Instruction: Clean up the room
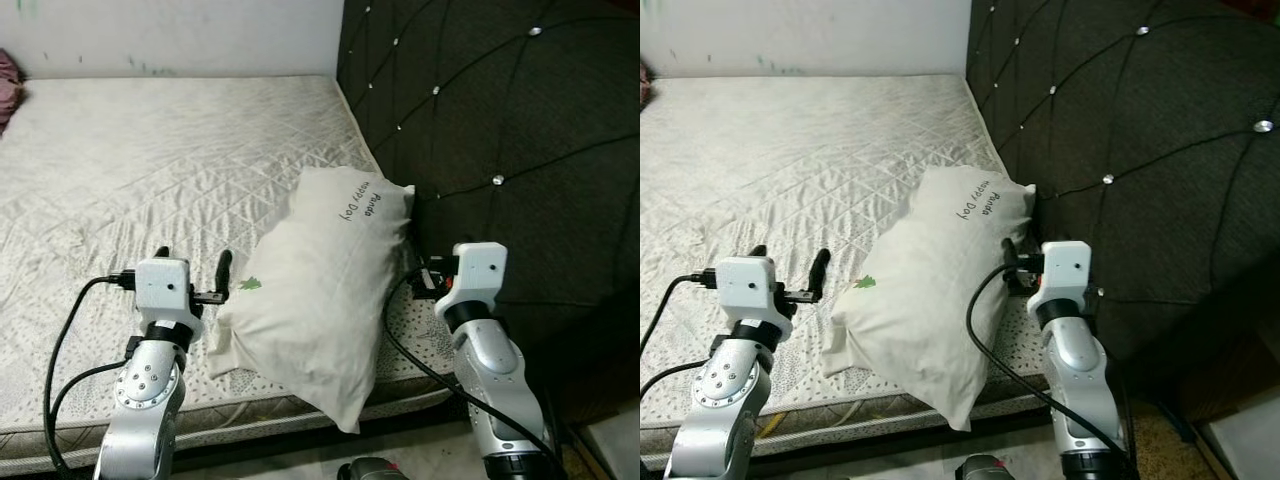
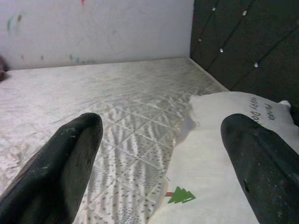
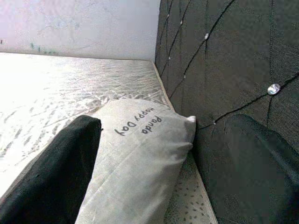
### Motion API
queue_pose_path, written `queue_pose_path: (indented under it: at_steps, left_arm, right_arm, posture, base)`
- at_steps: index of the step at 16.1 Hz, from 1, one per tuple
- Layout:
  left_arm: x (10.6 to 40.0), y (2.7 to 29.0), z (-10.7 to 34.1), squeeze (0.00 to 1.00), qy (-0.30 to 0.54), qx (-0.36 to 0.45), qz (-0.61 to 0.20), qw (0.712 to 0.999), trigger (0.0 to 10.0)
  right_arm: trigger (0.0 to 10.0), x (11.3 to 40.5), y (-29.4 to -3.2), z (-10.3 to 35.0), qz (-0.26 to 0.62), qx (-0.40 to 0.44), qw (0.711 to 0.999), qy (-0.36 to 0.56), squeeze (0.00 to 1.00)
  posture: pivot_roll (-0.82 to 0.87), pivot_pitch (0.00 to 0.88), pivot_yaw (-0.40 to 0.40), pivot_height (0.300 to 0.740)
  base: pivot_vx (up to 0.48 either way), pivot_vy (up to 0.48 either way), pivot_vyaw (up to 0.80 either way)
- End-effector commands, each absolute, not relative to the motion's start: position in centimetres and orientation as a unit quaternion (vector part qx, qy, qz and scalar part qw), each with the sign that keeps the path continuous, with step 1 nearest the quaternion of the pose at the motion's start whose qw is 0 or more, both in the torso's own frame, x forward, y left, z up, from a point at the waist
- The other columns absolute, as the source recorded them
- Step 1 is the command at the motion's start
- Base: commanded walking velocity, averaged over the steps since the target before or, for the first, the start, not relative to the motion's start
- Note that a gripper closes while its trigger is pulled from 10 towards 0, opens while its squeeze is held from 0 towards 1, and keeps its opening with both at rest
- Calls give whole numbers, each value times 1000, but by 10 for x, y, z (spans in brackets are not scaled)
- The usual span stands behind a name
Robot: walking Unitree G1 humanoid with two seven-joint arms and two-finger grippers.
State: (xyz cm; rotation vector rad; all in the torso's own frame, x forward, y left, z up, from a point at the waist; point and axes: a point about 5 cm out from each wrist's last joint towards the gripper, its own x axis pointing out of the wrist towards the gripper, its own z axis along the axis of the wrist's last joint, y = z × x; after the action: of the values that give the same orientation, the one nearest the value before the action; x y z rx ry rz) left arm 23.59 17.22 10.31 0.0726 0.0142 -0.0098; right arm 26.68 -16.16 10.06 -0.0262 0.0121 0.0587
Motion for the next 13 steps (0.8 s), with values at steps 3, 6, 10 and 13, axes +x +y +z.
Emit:
queue_pose_path:
  at_steps: [3,6,10,13]
  left_arm:
    - [233,170,104,0,5,36,-8,999,10000]
    - [236,170,108,0,-5,38,-7,999,10000]
    - [237,170,109,0,-8,41,-2,999,10000]
    - [241,172,111,0,-13,45,11,999,10000]
  right_arm:
    - [10000,265,-165,105,31,-14,999,2,0]
    - [10000,265,-164,105,32,-12,999,3,0]
    - [10000,265,-164,105,32,-14,999,3,0]
    - [10000,267,-165,106,32,-15,999,4,0]
  posture:
    - [-13,0,-19,723]
    - [-17,0,-19,688]
    - [-20,0,-21,638]
    - [-16,0,-28,638]
  base:
    - [0,0,0]
    - [0,0,0]
    - [0,0,0]
    - [0,0,0]
